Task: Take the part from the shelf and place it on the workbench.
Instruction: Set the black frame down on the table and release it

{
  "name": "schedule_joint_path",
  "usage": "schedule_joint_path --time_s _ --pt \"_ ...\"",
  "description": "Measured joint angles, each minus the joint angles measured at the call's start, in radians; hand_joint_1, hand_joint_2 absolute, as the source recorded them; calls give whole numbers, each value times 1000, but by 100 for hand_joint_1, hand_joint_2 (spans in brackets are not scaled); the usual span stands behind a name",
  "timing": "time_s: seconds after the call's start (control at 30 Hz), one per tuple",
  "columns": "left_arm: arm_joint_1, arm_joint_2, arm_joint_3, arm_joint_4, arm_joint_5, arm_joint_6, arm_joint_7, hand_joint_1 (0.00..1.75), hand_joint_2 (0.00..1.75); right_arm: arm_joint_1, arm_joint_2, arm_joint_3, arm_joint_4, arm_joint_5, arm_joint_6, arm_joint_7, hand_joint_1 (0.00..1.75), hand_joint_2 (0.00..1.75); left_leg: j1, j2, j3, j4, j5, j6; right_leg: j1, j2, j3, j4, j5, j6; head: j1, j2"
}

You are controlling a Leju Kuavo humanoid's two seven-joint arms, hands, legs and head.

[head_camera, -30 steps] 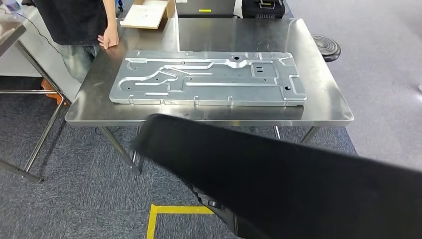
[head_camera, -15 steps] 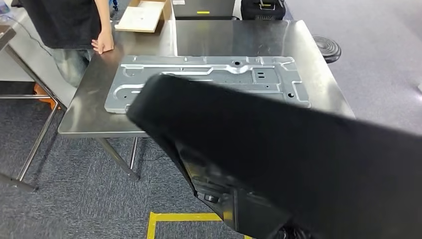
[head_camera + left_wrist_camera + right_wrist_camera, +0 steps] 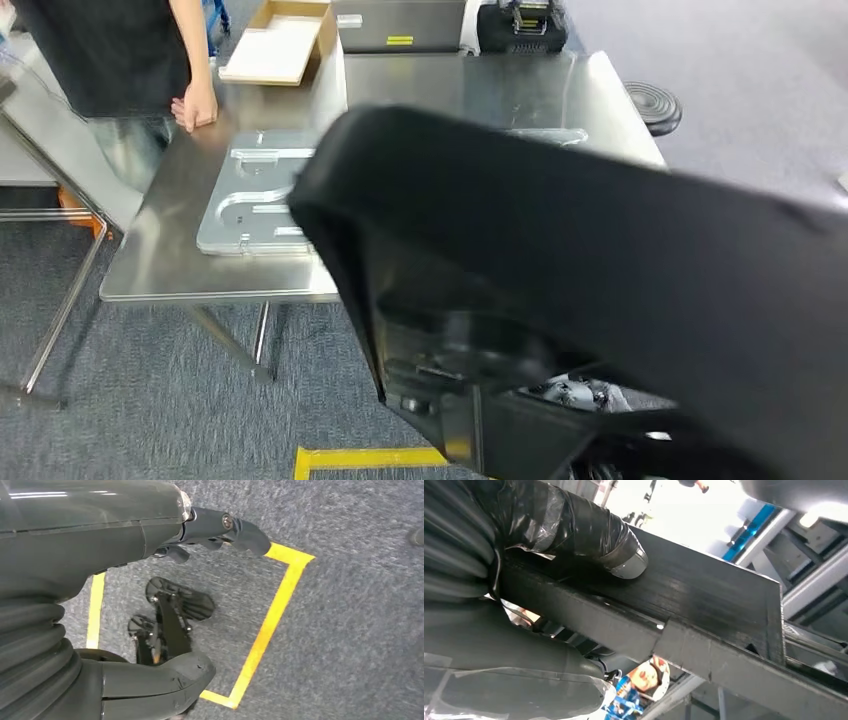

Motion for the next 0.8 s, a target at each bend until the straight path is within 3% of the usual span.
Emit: schedule_joint_path --time_s 0.1,0.13,0.2,0.23,0.27,0.3,0.37,0.4,0.5,0.57,0.63,0.73,0.77,0.8 --pt "-1 0 1 0 -2 1 0 0 175 -4 0 1 -2 0 -6 0 175 175 4 0 23 -8 12 22 -2 -2 -9 46 -22 14 0 0" --pt "-3 0 1 0 -3 1 0 0 175 -7 0 1 -2 -1 -10 0 175 175 5 0 28 -9 10 26 -4 -2 -34 91 -44 18 0 0" --pt "-4 0 3 0 -5 1 0 0 175 -12 0 1 -3 -2 -17 0 175 175 4 0 32 -9 2 30 -5 -3 -112 212 -95 25 0 0" --pt "-4 0 3 0 -6 1 0 0 175 -13 0 1 -3 -2 -20 0 175 175 4 0 36 -9 -3 30 -5 -3 -147 255 -106 27 0 0" --pt "-3 0 4 0 -7 1 0 0 175 -14 0 1 -3 -3 -22 0 175 175 3 0 42 -9 -9 29 -5 -3 -168 268 -97 27 0 0" --pt "-2 0 4 0 -8 1 1 0 175 -16 0 1 -3 -3 -22 0 175 175 3 -1 50 -9 -15 28 -5 -3 -170 244 -67 25 0 0" --pt "-2 0 5 0 -9 1 1 0 175 -20 0 1 -4 -4 -23 0 175 175 4 -2 72 -11 -30 24 -1 -4 -133 126 24 13 0 0" --pt "-2 0 5 0 -10 1 1 0 175 -22 0 1 -6 -4 -24 0 175 175 4 -3 81 -12 -36 20 4 -7 -117 75 45 6 1 0" --pt "-3 -1 7 0 -11 2 2 0 175 -25 0 1 -13 -4 -28 0 175 175 3 -2 94 -10 -43 1 15 -8 -102 21 41 -17 2 0" --pt "-3 -1 10 0 -11 2 2 0 175 -25 0 0 -20 -6 -34 0 175 175 2 -1 101 3 -47 -13 9 -5 -85 9 54 -29 1 0" --pt "-5 -1 13 0 -11 2 1 0 175 -25 1 -1 -29 -12 -40 0 175 175 3 -1 73 63 -76 -21 3 -5 -67 4 52 -39 1 0" --pt "-4 0 19 0 -11 1 0 0 175 -22 2 -6 -40 -13 -45 0 175 175 6 -2 -39 230 -147 -33 3 -4 -54 2 39 -46 1 0" --pt "-2 1 21 0 -11 2 0 0 175 -19 3 -10 -43 -9 -49 0 175 175 6 -2 -67 256 -153 -35 3 -2 -47 2 32 -46 1 0" --pt "-1 1 23 0 -11 2 0 0 175 -16 4 -13 -47 -4 -54 0 175 175 5 -2 -79 250 -138 -34 3 -1 -38 2 25 -45 1 0"
